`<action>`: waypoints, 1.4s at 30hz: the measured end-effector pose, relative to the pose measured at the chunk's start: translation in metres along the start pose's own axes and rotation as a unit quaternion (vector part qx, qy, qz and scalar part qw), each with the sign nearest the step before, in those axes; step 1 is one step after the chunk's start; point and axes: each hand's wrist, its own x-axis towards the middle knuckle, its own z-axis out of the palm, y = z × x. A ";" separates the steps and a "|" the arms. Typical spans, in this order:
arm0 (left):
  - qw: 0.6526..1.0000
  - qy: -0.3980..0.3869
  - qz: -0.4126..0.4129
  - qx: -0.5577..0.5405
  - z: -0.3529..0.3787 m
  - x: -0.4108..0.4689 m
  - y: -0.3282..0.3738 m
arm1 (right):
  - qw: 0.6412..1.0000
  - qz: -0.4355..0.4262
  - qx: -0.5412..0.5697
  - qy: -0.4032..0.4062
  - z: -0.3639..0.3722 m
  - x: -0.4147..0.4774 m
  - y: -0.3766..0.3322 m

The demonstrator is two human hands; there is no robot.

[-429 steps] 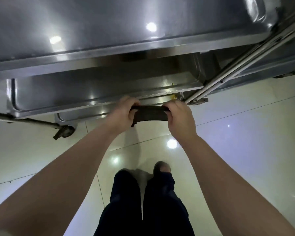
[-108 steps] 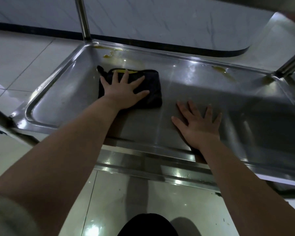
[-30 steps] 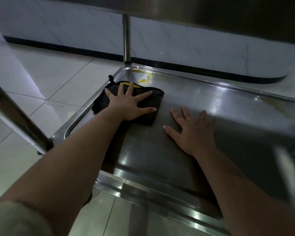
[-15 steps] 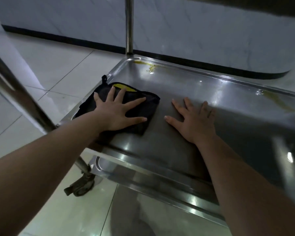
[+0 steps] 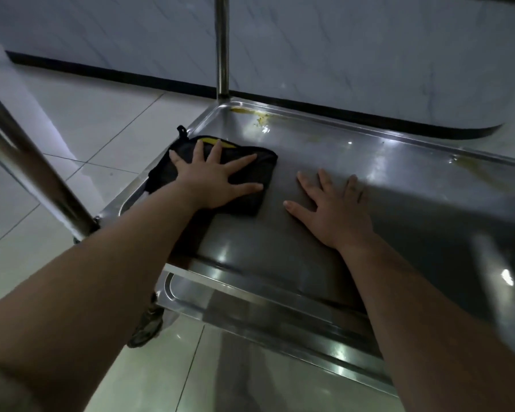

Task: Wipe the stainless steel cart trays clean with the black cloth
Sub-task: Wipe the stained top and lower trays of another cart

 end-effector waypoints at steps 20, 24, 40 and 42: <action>0.999 -0.005 0.018 -0.026 0.018 -0.101 0.080 | 0.998 0.051 -0.018 -0.033 -0.043 -0.048 0.123; 0.999 -0.017 0.026 -0.020 0.023 -0.123 0.112 | 0.991 0.087 -0.004 -0.097 -0.026 -0.060 0.147; 0.991 0.005 0.136 0.012 0.031 -0.105 0.214 | 0.990 0.124 0.009 -0.060 -0.018 -0.060 0.211; 0.992 0.027 0.125 0.007 0.027 -0.075 0.227 | 0.991 0.112 0.007 -0.076 -0.021 -0.061 0.216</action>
